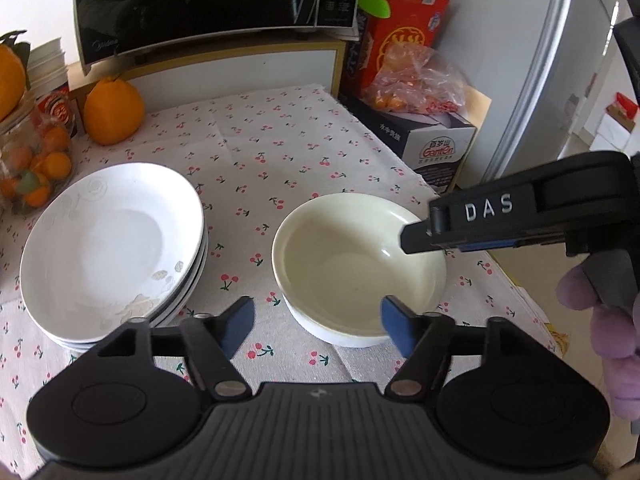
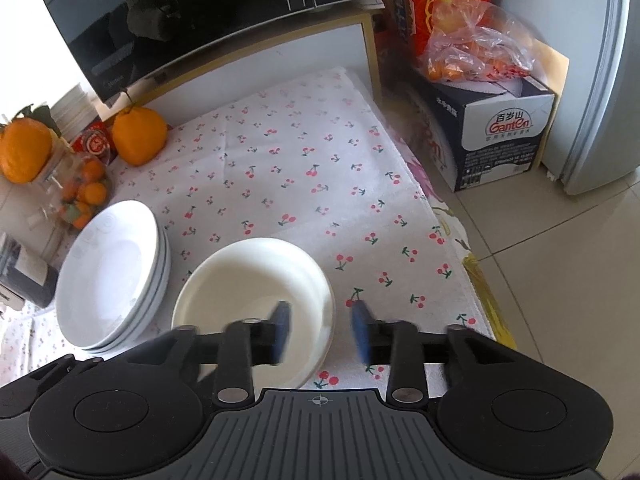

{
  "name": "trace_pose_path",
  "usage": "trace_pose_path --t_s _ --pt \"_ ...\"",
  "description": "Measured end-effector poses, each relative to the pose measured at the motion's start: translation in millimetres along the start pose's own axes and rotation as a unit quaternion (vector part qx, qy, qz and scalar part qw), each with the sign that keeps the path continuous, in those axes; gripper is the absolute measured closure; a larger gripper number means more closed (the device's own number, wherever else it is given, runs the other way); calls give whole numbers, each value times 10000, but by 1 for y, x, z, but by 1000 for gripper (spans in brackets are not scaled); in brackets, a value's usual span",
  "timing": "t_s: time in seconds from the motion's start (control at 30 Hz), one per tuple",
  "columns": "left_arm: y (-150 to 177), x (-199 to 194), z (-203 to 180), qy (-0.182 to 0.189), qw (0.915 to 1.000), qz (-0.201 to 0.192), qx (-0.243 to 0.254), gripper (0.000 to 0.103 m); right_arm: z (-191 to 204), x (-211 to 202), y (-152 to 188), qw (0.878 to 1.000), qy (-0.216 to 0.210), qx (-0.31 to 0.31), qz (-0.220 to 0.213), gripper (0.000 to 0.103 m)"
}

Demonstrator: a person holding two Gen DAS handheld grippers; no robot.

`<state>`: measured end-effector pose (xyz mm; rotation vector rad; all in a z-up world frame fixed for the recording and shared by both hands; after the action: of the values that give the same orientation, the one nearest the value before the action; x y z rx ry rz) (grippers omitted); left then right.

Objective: Organize plates and bowls
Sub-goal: 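Open both grippers to release the bowl, then move both grippers to the nested bowls' rim and close them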

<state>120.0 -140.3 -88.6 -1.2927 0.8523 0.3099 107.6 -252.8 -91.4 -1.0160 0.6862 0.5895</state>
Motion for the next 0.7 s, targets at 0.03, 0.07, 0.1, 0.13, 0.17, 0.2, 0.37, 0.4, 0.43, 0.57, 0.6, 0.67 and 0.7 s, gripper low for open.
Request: trace_pose_path --t_s 0.03,0.07,0.1,0.13,0.17,0.2,0.37,0.4,0.43,0.57,0.6,0.67,0.7 --pt "0 0 -1 21 10000 -18 33 27 -1 -1 0 10000 -19 4 -34 47" --pt "0 -1 -1 41 10000 -34 71 22 -2 -1 -1 10000 -32 10 -61 45" --pt "0 -1 -2 58 9999 -57 107 19 -3 -2 -1 9999 -47 24 -86 41" --pt "0 -2 -2 70 9998 -89 143 12 -4 -2 -1 9999 -66 46 -105 37" --pt "1 -3 -2 79 9997 -124 187 7 -6 -2 -2 9999 -89 70 -121 34" --pt "1 -3 -3 86 9996 -156 237 5 -7 -2 -1 9998 -118 95 -142 31" --pt "6 -2 -1 146 9990 -185 389 1 -17 0 0 9996 -143 137 -211 25" --pt "7 -1 0 168 9990 -181 376 1 -18 0 0 9996 -136 128 -228 24" --pt "8 -1 1 195 9990 -169 354 1 -20 0 0 9995 -125 118 -252 23" --pt "12 3 2 347 9989 -144 285 1 -28 -2 1 9991 -141 118 -382 19" --pt "13 3 2 377 9987 -149 292 1 -29 -3 1 9989 -166 135 -416 19" --pt "16 4 1 452 9983 -192 312 1 -32 -3 1 9984 -239 199 -467 19" --pt "17 5 1 491 9981 -220 313 1 -34 -3 2 9981 -291 256 -487 18"
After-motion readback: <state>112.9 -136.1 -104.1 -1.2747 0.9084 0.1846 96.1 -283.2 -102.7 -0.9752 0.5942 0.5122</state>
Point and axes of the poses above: each gripper's, at about its wrist camera, not at the fingertips, and x roughly the way its jaws point, z to its left, y to its underside, the point moved 8 cm from there along x, roughly the way its jaws point, and after that the axes turned 3 degrees about -y, right-handed, at the moved point
